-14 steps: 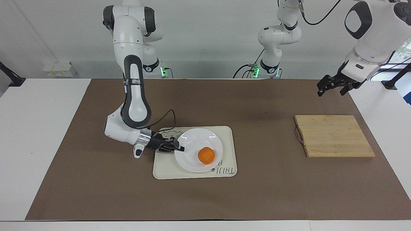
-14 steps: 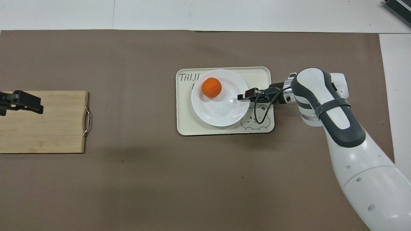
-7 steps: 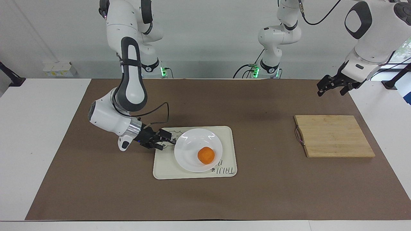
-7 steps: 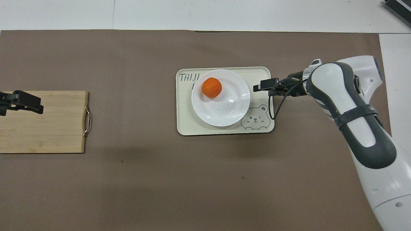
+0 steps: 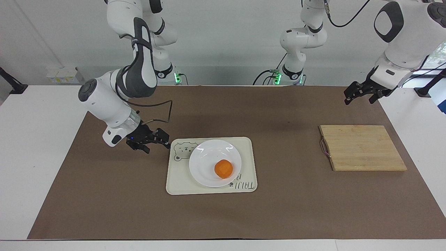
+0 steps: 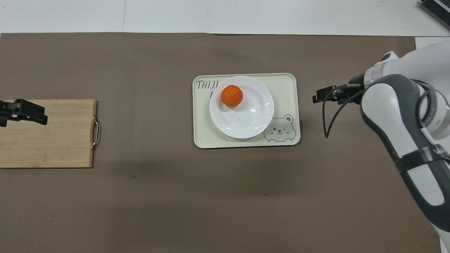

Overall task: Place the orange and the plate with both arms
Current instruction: 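Open the right gripper and draw it back from the plate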

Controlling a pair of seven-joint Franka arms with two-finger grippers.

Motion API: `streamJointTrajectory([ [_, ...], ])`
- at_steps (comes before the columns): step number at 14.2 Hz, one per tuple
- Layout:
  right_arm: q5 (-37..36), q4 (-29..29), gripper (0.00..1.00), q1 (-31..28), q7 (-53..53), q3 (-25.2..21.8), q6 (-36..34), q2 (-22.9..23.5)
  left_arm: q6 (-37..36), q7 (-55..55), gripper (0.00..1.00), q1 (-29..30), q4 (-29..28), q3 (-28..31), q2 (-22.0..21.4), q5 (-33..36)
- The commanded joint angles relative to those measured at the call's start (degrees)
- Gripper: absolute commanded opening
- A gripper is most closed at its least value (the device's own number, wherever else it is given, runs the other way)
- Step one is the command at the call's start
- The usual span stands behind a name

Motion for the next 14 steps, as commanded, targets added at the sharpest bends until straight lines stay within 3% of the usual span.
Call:
streamJointTrajectory([
  [1, -5.76, -1.24, 1.00, -3.79, 0.68, 0.08, -5.91, -3.45, -1.02, 0.48, 1.00, 0.46, 0.79, -0.17, -0.10, 0.23],
  [6, -13.86, -1.33, 1.00, -8.72, 0.68, -0.01, -13.49, -6.27, -0.93, 0.48, 1.00, 0.46, 0.79, -0.17, -0.10, 0.23],
  [10, -20.27, -0.71, 1.00, -9.60, 0.68, -0.01, -13.58, -10.57, -1.02, 0.39, 1.00, 0.38, 0.79, -0.17, -0.10, 0.23],
  [14, -21.07, 3.05, 1.00, -8.81, 7.17, 1.04, -14.89, -13.57, -1.02, 0.48, 1.00, 0.38, 0.79, -0.17, -0.10, 0.23],
])
